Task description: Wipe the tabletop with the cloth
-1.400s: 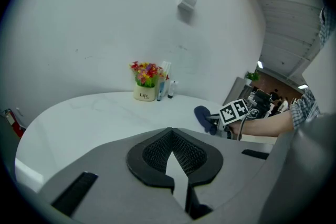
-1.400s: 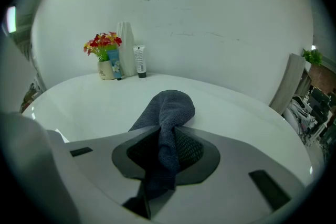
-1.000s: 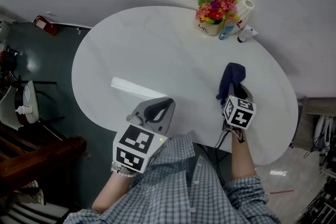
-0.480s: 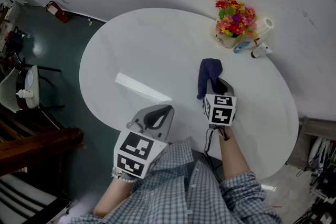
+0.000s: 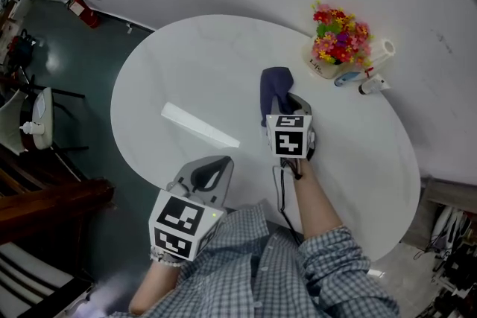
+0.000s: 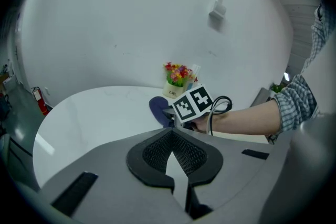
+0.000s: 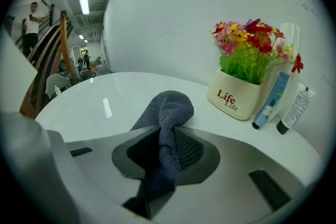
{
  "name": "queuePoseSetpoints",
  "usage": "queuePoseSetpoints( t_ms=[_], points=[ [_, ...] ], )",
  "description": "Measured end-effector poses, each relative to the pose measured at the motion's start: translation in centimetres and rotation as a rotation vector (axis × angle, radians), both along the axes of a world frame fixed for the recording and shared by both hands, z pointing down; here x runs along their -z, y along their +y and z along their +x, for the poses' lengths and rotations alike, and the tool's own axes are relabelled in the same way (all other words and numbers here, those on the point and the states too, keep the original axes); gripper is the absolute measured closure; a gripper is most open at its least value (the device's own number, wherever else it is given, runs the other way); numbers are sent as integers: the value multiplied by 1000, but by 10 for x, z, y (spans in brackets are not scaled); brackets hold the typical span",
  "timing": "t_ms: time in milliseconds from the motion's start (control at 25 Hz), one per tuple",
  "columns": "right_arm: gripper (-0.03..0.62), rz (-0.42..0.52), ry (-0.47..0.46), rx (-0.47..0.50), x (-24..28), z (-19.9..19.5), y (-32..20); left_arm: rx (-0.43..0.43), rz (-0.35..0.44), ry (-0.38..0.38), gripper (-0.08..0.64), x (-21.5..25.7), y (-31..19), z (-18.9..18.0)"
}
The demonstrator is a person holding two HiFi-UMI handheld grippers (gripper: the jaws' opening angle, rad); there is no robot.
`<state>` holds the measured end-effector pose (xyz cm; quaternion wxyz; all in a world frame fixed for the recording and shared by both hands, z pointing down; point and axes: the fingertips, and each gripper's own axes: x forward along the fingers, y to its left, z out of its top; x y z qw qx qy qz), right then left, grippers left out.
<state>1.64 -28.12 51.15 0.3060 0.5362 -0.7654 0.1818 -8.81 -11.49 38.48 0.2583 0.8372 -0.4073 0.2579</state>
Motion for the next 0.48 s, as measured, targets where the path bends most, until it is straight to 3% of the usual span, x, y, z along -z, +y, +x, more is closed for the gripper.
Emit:
queuePoseSetpoints(
  t_ms=[480],
  points=[
    [517, 14, -30, -26, 2, 17, -15, -30, -9, -5, 558, -3, -5, 15]
  ],
)
